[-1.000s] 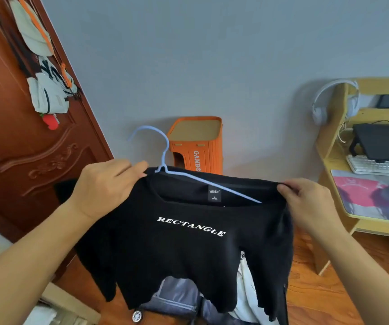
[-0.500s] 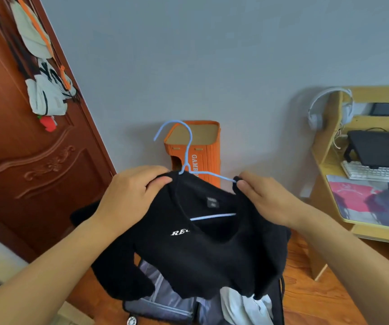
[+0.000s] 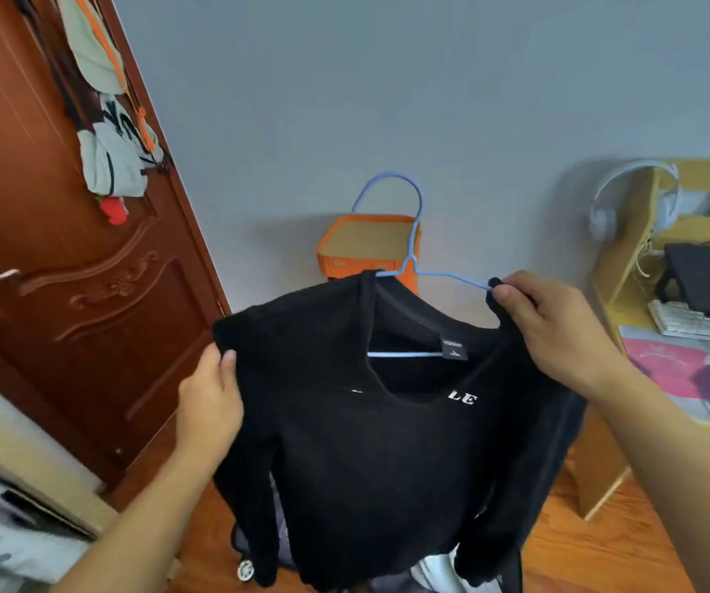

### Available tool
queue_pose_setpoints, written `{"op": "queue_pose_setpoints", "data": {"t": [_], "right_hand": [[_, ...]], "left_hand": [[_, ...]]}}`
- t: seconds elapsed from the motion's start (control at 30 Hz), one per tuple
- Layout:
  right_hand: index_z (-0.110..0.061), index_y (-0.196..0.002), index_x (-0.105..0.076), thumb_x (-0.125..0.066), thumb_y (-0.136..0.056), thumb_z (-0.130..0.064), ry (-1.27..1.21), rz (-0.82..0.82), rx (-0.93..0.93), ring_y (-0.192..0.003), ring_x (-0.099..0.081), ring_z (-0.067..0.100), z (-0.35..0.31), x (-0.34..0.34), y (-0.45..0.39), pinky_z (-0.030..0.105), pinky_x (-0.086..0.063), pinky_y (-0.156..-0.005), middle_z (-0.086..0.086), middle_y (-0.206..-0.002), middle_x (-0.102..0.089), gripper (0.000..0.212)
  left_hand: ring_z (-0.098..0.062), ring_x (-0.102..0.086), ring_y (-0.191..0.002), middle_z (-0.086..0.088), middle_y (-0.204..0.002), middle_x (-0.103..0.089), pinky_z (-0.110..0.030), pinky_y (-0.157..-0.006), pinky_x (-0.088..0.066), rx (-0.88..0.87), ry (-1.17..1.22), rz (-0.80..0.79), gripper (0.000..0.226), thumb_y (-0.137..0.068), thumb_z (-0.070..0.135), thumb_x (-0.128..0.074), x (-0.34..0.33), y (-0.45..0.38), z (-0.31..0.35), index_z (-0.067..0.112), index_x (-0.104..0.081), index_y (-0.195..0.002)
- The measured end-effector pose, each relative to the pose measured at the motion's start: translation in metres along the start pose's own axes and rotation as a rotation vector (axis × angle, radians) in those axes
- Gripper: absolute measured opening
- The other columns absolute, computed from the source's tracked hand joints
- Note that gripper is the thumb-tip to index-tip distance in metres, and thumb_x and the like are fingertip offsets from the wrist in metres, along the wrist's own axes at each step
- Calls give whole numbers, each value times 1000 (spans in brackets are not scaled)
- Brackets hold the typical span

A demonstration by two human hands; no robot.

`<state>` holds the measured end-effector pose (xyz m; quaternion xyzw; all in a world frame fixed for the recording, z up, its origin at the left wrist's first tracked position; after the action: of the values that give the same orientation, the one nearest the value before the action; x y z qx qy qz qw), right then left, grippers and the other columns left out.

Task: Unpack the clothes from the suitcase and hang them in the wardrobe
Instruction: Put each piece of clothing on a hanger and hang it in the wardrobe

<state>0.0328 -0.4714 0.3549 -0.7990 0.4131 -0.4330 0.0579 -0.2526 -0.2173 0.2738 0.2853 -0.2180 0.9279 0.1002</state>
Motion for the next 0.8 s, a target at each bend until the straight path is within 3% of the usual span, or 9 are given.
{"op": "queue_pose_setpoints", "data": {"t": [0.07, 0.2, 0.27, 0.33, 0.43, 0.57, 0.67, 0.73, 0.8], "right_hand": [[-23, -77, -57, -51, -102, -29, 22, -9, 25, -65, -50, 15, 6, 6, -2, 29, -39, -63, -8, -67, -57, 26], [-29, -81, -59, -52, -102, -28, 8, -65, 41, -72, -54, 13, 13, 15, 1, 20, -39, -63, -4, -71, -58, 22], [-29, -80, -59, -53, -101, -25, -49, -79, 44, -70, -52, 14, 7, 8, 3, 18, -37, -61, -3, -68, -56, 23], [-33, -76, -56, -54, -101, -24, -99, -57, 46, -63, -48, 12, -1, -2, 2, 18, -35, -57, -7, -64, -52, 28], [-34, -76, -58, -55, -101, -24, -147, -78, 52, -59, -45, 8, -9, -12, -1, 17, -34, -56, -11, -62, -51, 27], [-34, -79, -60, -56, -101, -21, -123, -157, 129, -59, -46, 9, -14, -23, 2, 18, -33, -56, -9, -64, -53, 25], [-43, -70, -57, -59, -99, -12, -194, -36, 137, -60, -46, 4, -9, -21, 5, 16, -33, -59, -12, -64, -53, 42], [-48, -72, -60, -59, -98, -10, -285, 129, 129, -72, -53, -4, -3, -14, 9, 11, -39, -70, -22, -72, -60, 46], [-41, -95, -69, -55, -99, -17, -354, 164, 133, -96, -61, -4, -3, -11, 18, 12, -42, -86, -25, -96, -69, 29]], "left_hand": [[-38, -60, -86, -8, -85, -64, -43, -72, -40, 35, -48, 35, 21, -108, 26, -43, 14, -20, -20, 14, -55, -95], [-43, -59, -108, -17, -115, -68, -48, -88, -47, 236, -392, -168, 19, -103, 29, -49, 51, -69, -46, 20, -65, -102], [-37, -58, -112, -13, -121, -64, -48, -93, -48, 46, -445, -69, 26, -103, 24, -50, 55, -71, -31, 18, -65, -124], [-28, -59, -110, -10, -118, -64, -44, -95, -48, -295, -258, 109, 31, -105, 15, -46, 51, -53, 11, 12, -64, -129], [-20, -63, -111, -1, -119, -69, -39, -98, -50, -619, -99, -65, 35, -104, 29, -45, 31, -23, 66, 16, -67, -128], [-24, -67, -90, -1, -103, -70, -45, -72, -58, -775, -255, -162, 38, -104, 40, -40, -1, -14, 80, 20, -64, -125], [-29, -59, -63, -5, -82, -61, -46, -50, -51, -833, -294, -105, 34, -105, 34, -41, -3, -24, 70, 14, -67, -111], [-28, -52, -55, -3, -77, -53, -44, -44, -47, -853, -388, -67, 32, -106, 32, -42, 0, -27, 63, 12, -68, -106], [-25, -48, -53, -3, -77, -52, -40, -42, -46, -883, -430, -36, 30, -105, 28, -44, 3, -27, 63, 10, -69, -104]]}}
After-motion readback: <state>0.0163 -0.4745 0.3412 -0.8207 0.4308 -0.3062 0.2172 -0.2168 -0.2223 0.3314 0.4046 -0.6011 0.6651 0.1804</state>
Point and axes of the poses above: each hand's wrist, its own y-axis away from the middle knuckle, its own x-axis out of the back of the hand, z = x × y, the point moved 1 cm from there along -y, towards the middle knuckle
